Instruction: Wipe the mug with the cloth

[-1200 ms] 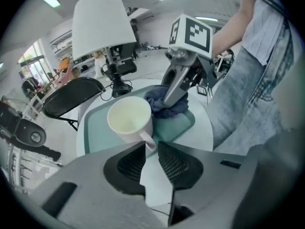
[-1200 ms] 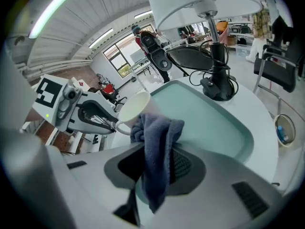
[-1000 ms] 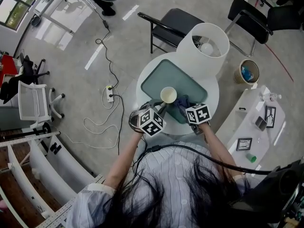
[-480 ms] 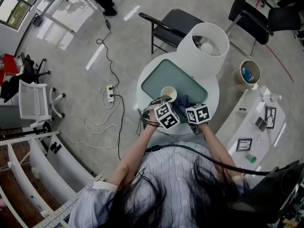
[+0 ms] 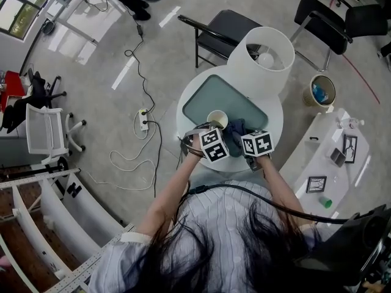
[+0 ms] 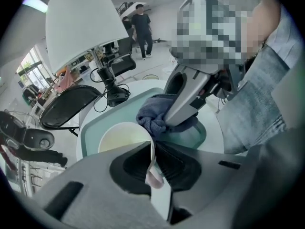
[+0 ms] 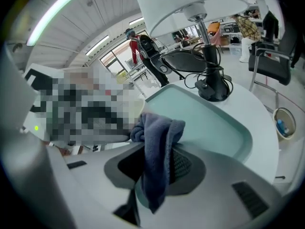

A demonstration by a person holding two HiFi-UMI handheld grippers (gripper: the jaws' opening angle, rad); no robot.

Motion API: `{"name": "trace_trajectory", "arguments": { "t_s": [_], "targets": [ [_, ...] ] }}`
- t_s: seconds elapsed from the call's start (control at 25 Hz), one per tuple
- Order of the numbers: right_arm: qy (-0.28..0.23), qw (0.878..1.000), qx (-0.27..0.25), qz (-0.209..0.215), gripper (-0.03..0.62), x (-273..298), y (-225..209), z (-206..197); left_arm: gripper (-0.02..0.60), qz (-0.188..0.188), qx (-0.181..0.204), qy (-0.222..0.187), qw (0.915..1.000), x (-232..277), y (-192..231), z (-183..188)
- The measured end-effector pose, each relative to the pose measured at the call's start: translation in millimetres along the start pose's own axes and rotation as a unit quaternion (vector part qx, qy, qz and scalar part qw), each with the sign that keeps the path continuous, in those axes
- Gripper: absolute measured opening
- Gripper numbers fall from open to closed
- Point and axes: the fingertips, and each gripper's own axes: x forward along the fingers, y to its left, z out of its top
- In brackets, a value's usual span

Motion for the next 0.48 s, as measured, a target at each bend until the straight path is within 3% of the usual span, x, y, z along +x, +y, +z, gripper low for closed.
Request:
{"name": "trace_trajectory", "arguments": {
  "t_s": [0.28, 0.48],
  "targets": [
    [0.001, 1.0, 0.001, -0.003, 0.109, -1, -4, 0, 0.046, -0.038, 0.1, 0.02, 0.994, -2, -8, -5],
    [0.003, 1.0, -0.004, -0.006, 0.109, -3, -4, 2, 0.046, -0.062, 0.196, 0.04, 0.9777, -8, -12, -12]
  ]
}}
